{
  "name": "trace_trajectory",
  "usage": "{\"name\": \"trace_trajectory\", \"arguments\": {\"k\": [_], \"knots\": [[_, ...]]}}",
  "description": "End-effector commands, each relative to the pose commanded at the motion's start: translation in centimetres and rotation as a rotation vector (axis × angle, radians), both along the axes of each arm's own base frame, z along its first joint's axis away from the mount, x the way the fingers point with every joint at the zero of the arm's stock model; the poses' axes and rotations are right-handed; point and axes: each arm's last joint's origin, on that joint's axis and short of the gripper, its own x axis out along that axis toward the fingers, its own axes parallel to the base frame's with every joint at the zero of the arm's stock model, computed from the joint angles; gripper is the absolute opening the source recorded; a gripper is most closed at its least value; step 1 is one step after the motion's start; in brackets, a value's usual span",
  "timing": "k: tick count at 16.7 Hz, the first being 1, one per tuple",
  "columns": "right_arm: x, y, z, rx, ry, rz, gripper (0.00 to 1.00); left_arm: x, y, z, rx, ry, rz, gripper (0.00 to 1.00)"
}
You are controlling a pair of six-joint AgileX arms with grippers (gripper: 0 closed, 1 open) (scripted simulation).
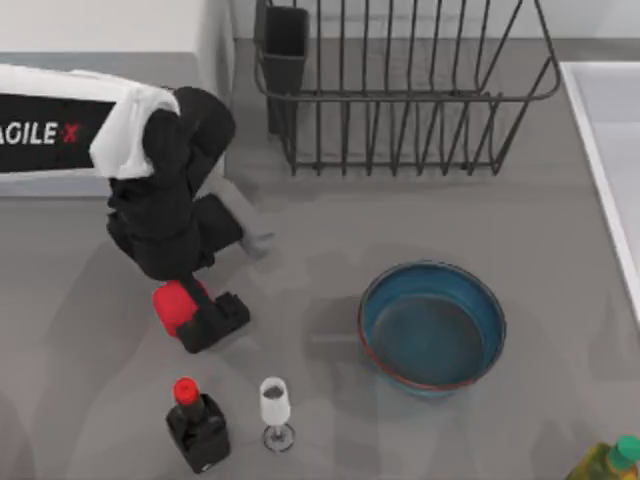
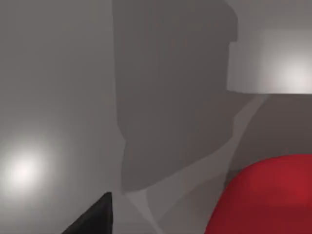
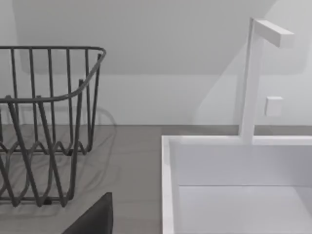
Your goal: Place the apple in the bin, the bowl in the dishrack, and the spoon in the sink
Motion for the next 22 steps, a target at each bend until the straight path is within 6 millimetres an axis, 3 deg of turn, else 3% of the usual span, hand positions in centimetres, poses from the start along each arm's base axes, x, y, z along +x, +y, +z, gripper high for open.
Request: {"name": "trace_trajectory", "arguments": {"k": [2, 6, 19, 22], "knots": [[0.00, 0.00, 0.00, 0.000, 0.000, 0.000, 1.00, -0.12, 0.03, -1.08, 0.003, 0.006, -0.001, 1.00], [0.00, 0.00, 0.00, 0.000, 0.000, 0.000, 1.00, -0.12, 0.03, -1.15, 0.003, 0.006, -0.001, 1.00], [0.00, 0.00, 0.00, 0.000, 0.000, 0.000, 1.00, -0.12, 0.03, -1.15, 0.003, 0.006, -0.001, 0.02], [0.00, 0.00, 0.00, 0.000, 0.000, 0.000, 1.00, -0.12, 0.03, -1.15, 0.003, 0.006, -0.001, 0.00]]}}
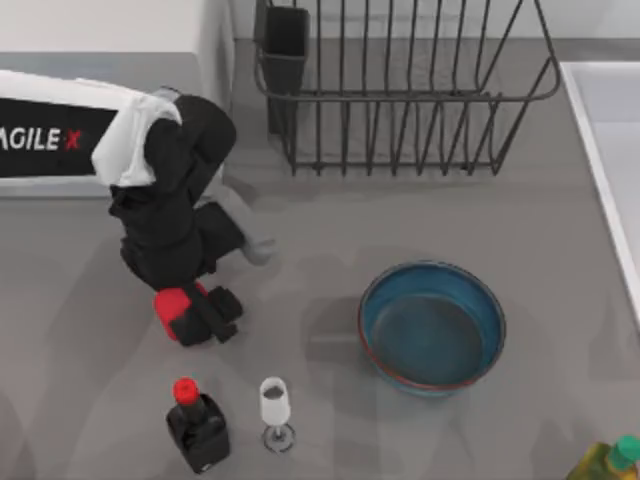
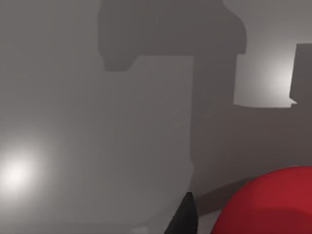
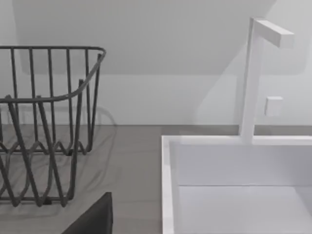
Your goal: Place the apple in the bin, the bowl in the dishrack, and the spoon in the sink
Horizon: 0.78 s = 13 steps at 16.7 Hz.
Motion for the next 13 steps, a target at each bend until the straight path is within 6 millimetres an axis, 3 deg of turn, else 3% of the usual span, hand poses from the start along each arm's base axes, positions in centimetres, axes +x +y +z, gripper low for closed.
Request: {"name": "trace_trajectory", "arguments": {"k": [5, 8, 13], "knots": [[0.0, 0.0, 0.0, 0.000, 0.000, 0.000, 1.00, 0.0, 0.0, 0.0, 0.000, 0.000, 0.000, 0.00], [0.0, 0.0, 0.0, 0.000, 0.000, 0.000, 1.00, 0.0, -0.1, 1.3, -0.020, -0.006, 0.006, 0.00], [0.0, 0.0, 0.0, 0.000, 0.000, 0.000, 1.00, 0.3, -0.3, 6.0, -0.014, 0.007, 0.003, 0.00]]}}
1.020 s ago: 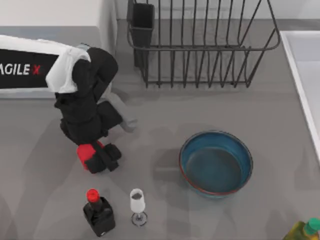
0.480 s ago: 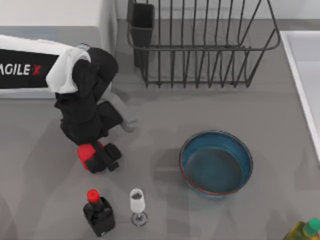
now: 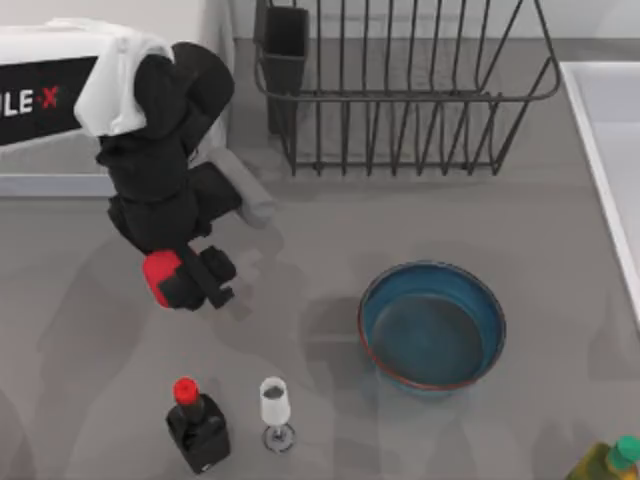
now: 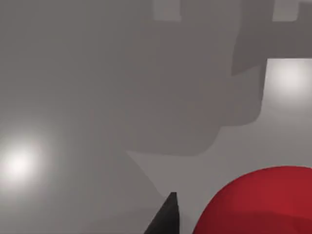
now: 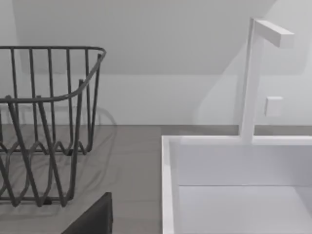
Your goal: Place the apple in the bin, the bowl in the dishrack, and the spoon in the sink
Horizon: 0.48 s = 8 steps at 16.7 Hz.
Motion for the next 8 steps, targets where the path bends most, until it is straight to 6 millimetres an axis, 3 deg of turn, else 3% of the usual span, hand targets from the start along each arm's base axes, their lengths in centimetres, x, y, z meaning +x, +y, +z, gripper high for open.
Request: {"name": "trace_trajectory", "arguments": {"k": [4, 8], "knots": [[0.0, 0.0, 0.0, 0.000, 0.000, 0.000, 1.00, -0.4, 0.2, 4.3, -0.002, -0.006, 0.003, 0.00], [0.0, 0.0, 0.0, 0.000, 0.000, 0.000, 1.00, -0.4, 0.2, 4.8, -0.004, -0.009, 0.003, 0.00]]}}
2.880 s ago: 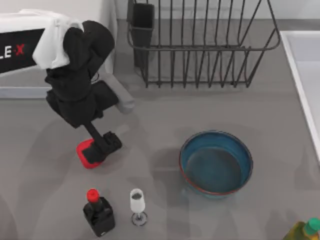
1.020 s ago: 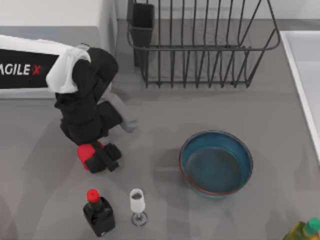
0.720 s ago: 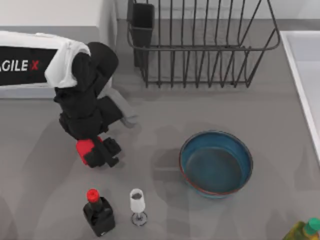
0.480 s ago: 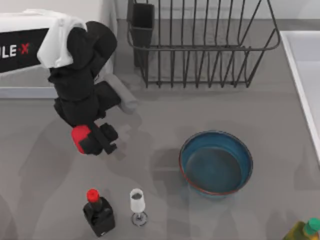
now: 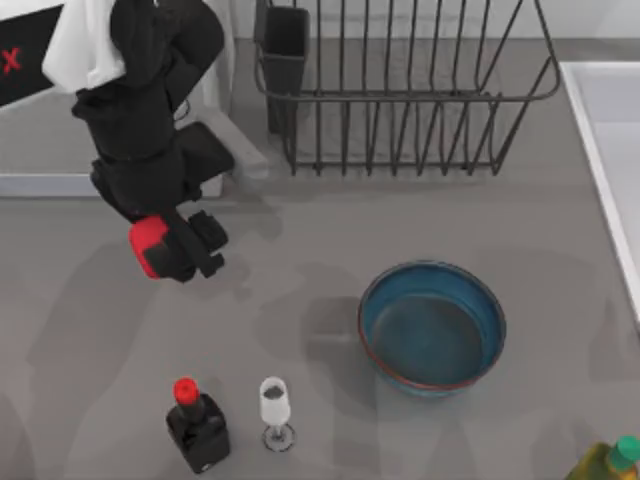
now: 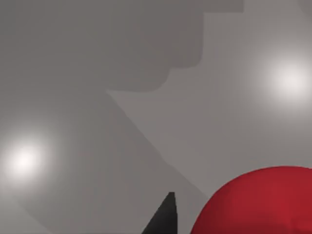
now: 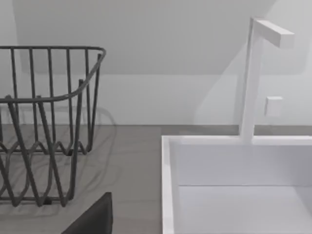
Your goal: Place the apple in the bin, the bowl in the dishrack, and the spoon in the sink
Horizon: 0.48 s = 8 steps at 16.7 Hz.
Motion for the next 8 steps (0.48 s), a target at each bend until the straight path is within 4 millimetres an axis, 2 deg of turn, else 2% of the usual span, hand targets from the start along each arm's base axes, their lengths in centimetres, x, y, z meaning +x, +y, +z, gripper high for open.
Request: {"name": "trace_trajectory", "arguments": {"k": [4, 8], "knots": [[0.0, 0.0, 0.0, 0.000, 0.000, 0.000, 1.00, 0.1, 0.3, -0.1, 0.005, 0.005, -0.021, 0.00], [0.0, 0.0, 0.0, 0.000, 0.000, 0.000, 1.00, 0.1, 2.3, 0.4, 0.020, 0.013, -0.152, 0.00]]}}
